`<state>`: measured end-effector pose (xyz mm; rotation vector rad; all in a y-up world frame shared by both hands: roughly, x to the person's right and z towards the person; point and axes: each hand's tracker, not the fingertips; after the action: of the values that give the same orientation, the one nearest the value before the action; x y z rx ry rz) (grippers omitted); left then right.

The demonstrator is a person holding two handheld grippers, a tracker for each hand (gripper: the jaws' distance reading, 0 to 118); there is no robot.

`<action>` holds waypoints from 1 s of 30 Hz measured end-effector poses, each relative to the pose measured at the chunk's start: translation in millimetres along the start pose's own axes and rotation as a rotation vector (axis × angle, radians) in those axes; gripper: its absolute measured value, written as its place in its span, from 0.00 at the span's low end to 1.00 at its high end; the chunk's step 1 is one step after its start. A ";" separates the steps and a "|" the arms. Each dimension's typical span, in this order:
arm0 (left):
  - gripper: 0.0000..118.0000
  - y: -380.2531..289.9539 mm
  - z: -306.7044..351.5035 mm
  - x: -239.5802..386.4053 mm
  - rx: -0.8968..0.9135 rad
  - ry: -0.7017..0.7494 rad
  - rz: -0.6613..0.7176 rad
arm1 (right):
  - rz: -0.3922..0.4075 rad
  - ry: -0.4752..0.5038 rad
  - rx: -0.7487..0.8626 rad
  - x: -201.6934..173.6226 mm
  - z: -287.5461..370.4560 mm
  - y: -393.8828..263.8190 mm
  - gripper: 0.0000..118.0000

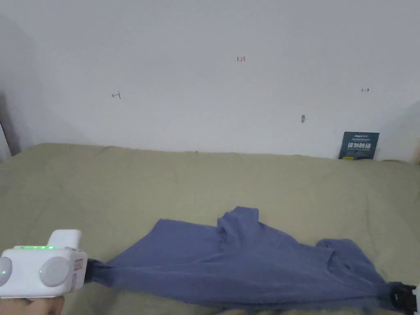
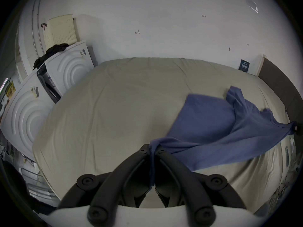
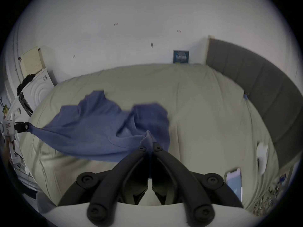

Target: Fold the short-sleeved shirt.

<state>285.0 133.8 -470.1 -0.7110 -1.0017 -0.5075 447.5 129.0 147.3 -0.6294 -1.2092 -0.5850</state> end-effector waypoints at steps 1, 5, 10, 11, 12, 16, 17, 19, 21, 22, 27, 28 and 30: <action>0.00 -12.5 5.6 -3.6 -0.009 -0.014 0.030 | -0.027 -0.004 -0.025 1.5 4.4 -14.4 0.02; 0.00 -44.3 20.1 -17.6 -0.038 -0.015 0.051 | -0.043 0.014 -0.053 18.4 14.0 -51.8 0.02; 0.00 -91.0 47.5 -27.6 -0.089 -0.062 0.092 | -0.072 0.030 -0.064 25.9 40.8 -88.1 0.02; 0.00 -96.8 50.1 -29.0 -0.096 -0.069 0.088 | -0.070 0.028 -0.064 22.8 46.8 -96.3 0.02; 0.00 -103.8 52.0 -31.2 -0.103 -0.074 0.094 | -0.069 0.032 -0.072 24.4 47.9 -100.0 0.02; 0.00 -121.8 38.9 -38.8 -0.141 -0.112 0.140 | -0.094 0.021 -0.101 28.3 38.4 -109.4 0.07; 0.01 -124.9 38.0 -39.5 -0.139 -0.125 0.154 | -0.114 0.011 -0.097 27.4 37.3 -112.1 0.18; 0.39 -131.2 36.5 -38.5 -0.134 -0.135 0.159 | -0.099 -0.060 -0.140 22.6 34.2 -116.8 0.91; 1.00 -134.3 33.3 -38.1 -0.143 -0.094 0.138 | -0.091 -0.107 -0.105 21.7 40.5 -123.2 1.00; 0.96 -137.5 34.1 -39.1 -0.172 -0.066 0.157 | -0.079 -0.096 -0.086 22.5 47.5 -123.0 1.00; 0.95 -143.8 79.5 -35.6 -0.086 -0.106 0.176 | -0.069 -0.062 -0.016 -10.2 81.7 -123.4 1.00; 0.95 -146.3 90.1 -33.2 -0.077 -0.119 0.163 | -0.055 -0.059 0.013 -20.7 91.4 -123.5 1.00; 0.92 -151.6 108.7 -32.2 -0.030 -0.130 0.155 | 0.014 -0.011 0.079 -41.9 115.7 -126.8 0.99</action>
<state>105.0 114.3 -415.1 -0.8501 -1.0522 -0.3454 270.9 127.1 149.7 -0.5747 -1.2309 -0.5198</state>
